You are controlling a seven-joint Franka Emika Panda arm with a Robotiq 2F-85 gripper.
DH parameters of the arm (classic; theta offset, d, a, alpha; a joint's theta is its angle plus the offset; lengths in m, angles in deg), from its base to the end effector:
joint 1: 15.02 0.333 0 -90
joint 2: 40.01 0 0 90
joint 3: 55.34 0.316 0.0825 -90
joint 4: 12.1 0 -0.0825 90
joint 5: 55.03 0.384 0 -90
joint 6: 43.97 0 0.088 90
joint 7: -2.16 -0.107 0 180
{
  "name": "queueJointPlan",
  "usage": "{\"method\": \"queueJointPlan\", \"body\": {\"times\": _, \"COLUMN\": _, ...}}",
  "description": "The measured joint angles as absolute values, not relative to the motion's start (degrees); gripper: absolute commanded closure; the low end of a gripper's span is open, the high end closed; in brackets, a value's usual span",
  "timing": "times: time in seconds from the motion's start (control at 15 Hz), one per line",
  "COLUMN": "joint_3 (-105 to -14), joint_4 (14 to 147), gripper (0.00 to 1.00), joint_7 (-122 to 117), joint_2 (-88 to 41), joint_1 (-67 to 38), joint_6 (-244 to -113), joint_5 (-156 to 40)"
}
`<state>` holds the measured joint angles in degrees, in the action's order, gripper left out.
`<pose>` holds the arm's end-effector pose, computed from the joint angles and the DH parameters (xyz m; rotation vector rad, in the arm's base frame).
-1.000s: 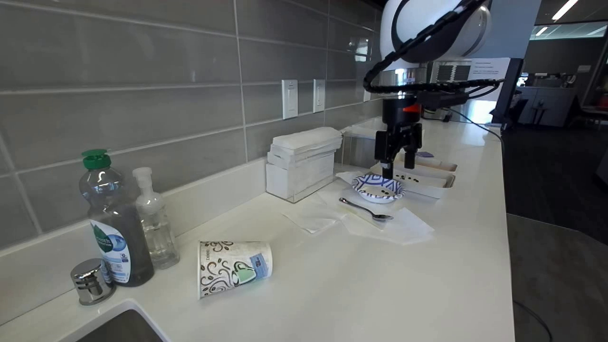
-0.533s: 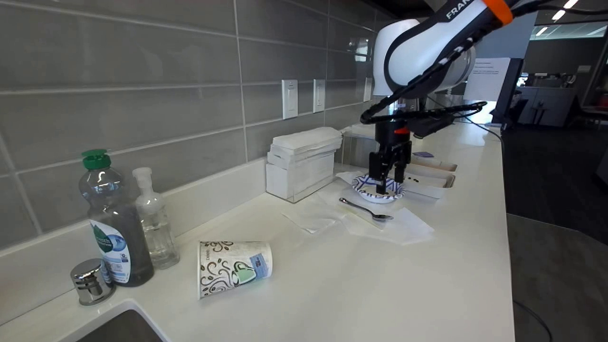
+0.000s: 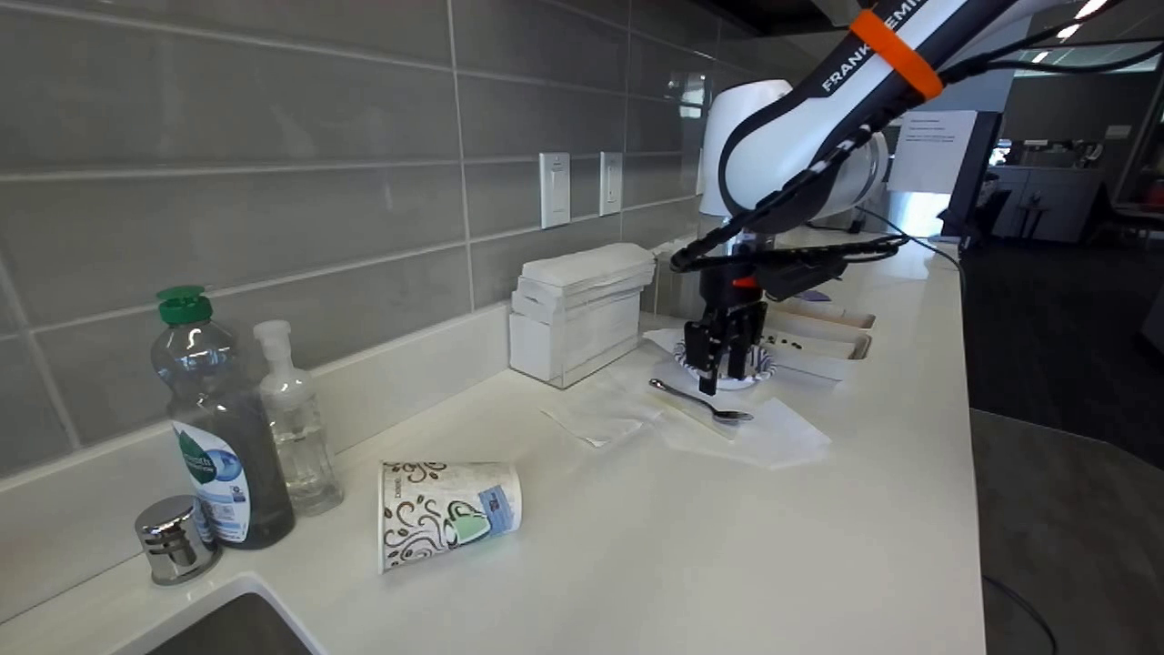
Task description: Place some of the pack's contents into the paper plate using the spoon
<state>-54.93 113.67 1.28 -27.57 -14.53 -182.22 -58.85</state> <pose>0.5541 0.0083 0.2856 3.0978 0.0773 0.0022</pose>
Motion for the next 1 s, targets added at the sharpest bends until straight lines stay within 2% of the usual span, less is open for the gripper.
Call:
{"method": "queueJointPlan", "body": {"times": 0.13, "joint_3": -54.6, "joint_4": 113.5, "gripper": 0.45, "joint_7": 1.0, "joint_2": -26.9, "joint_1": -14.4, "joint_6": -183.4, "joint_5": -57.7}}
{"method": "queueJointPlan", "body": {"times": 0.27, "joint_3": -54.3, "joint_4": 113.0, "gripper": 0.56, "joint_7": 0.5, "joint_2": -26.4, "joint_1": -14.2, "joint_6": -183.8, "joint_5": -57.0}}
{"method": "queueJointPlan", "body": {"times": 0.33, "joint_3": -54.1, "joint_4": 112.8, "gripper": 0.56, "joint_7": 0.1, "joint_2": -26.1, "joint_1": -14.1, "joint_6": -183.9, "joint_5": -56.9}}
{"method": "queueJointPlan", "body": {"times": 0.4, "joint_3": -54.1, "joint_4": 112.6, "gripper": 0.63, "joint_7": -0.2, "joint_2": -25.9, "joint_1": -13.9, "joint_6": -183.9, "joint_5": -56.9}}
{"method": "queueJointPlan", "body": {"times": 0.47, "joint_3": -54.1, "joint_4": 112.4, "gripper": 0.61, "joint_7": -0.7, "joint_2": -25.7, "joint_1": -13.8, "joint_6": -184.0, "joint_5": -56.9}}
{"method": "queueJointPlan", "body": {"times": 1.0, "joint_3": -54.6, "joint_4": 112.4, "gripper": 0.70, "joint_7": -2.8, "joint_2": -24.8, "joint_1": -13.7, "joint_6": -184.3, "joint_5": -57.6}}
